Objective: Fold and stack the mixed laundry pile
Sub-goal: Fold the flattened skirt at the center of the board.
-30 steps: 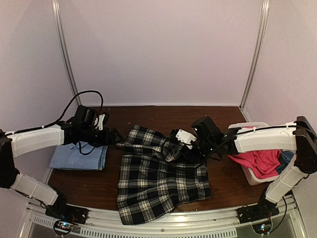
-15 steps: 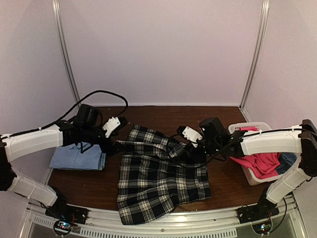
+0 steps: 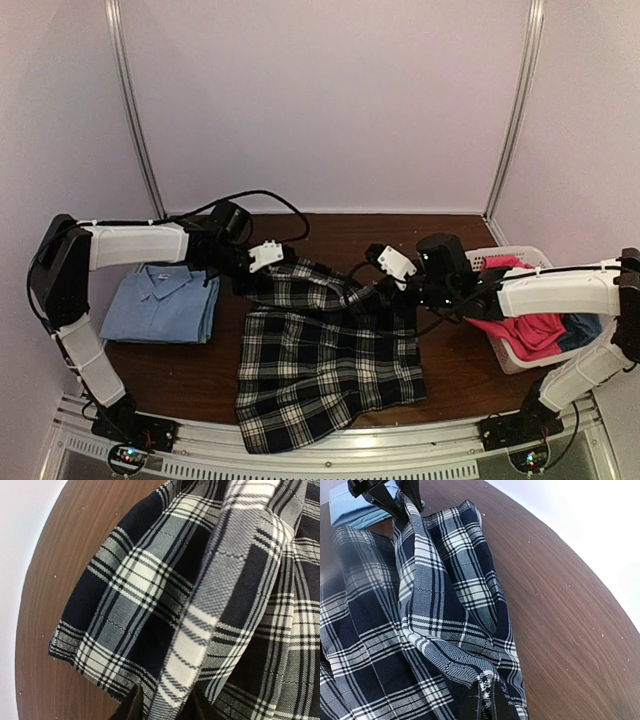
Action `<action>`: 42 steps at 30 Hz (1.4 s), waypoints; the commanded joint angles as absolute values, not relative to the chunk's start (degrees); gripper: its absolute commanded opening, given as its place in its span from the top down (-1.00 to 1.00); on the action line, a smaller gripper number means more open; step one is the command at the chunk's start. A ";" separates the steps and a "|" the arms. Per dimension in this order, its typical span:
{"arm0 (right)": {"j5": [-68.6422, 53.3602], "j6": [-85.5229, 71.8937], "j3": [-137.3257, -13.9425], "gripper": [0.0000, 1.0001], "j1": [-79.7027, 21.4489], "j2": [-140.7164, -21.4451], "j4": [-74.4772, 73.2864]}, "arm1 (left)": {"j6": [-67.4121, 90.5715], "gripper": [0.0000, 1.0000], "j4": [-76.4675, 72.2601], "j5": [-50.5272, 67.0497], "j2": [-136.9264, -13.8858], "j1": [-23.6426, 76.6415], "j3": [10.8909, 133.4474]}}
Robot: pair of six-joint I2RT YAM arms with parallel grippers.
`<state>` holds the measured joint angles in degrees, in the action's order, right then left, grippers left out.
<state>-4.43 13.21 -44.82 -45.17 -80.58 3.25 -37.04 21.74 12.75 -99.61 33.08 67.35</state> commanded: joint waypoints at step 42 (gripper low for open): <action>-9.88 -3.26 -39.27 1.00 -43.53 -86.13 5.53 | 13.89 1.00 24.43 1.91 -107.36 38.12 68.96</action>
<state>-12.47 -4.67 -32.75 -48.05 -81.76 1.10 16.03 27.59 6.87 -103.07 46.00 60.64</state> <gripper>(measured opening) 0.032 0.008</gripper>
